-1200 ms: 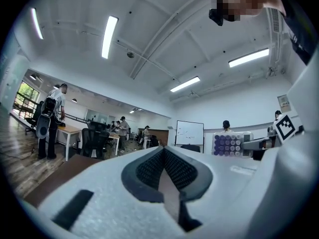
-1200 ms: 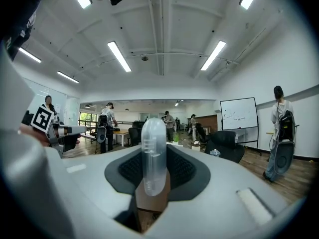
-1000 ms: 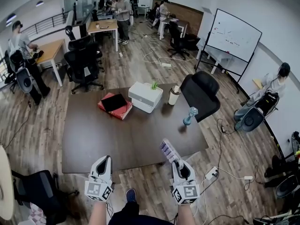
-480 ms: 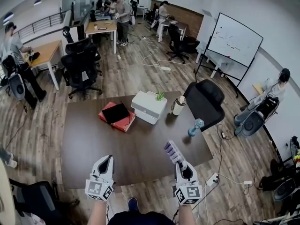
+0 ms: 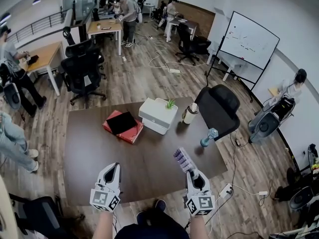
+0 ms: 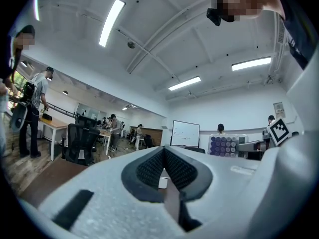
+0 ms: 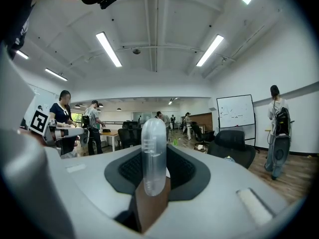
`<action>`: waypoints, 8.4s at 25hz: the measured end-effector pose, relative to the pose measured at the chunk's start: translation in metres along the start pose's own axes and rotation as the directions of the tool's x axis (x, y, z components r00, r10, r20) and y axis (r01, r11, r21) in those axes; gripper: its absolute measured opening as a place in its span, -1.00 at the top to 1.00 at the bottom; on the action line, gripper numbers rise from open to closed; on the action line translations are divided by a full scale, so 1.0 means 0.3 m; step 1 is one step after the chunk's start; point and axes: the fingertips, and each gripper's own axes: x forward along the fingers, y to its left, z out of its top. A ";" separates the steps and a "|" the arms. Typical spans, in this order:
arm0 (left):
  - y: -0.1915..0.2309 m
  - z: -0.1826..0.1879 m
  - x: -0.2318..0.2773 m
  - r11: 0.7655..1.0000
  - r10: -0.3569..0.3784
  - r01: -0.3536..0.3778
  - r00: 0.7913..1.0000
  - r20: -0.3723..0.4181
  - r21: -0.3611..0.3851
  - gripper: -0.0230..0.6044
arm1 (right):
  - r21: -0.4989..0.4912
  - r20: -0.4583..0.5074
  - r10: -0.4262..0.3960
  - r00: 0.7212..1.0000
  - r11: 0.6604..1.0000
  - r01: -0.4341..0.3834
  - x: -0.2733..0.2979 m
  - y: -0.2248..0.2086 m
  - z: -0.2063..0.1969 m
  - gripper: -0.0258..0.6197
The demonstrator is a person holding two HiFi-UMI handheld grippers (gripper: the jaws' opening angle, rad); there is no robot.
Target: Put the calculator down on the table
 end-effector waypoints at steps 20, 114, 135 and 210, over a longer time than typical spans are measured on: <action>0.067 -0.028 0.353 0.996 0.076 -0.077 0.997 0.025 0.035 0.94 | 0.012 0.013 0.126 0.992 0.992 -0.127 0.419 -0.148 0.007 0.56; 0.157 -0.028 0.511 0.989 0.138 -0.139 0.990 0.027 0.053 0.94 | 0.962 -0.270 0.159 0.950 -0.009 0.274 0.639 -0.116 -0.959 0.56; 0.162 -0.046 0.509 0.988 0.150 -0.150 0.989 0.007 0.046 0.94 | 0.953 -0.301 0.144 0.943 0.075 0.293 0.903 -0.174 -1.069 0.56; 0.098 -0.072 0.508 0.990 0.140 -0.139 0.990 -0.015 0.030 0.94 | 0.936 -0.340 0.083 0.937 -0.070 0.346 1.075 -0.035 -0.859 -0.95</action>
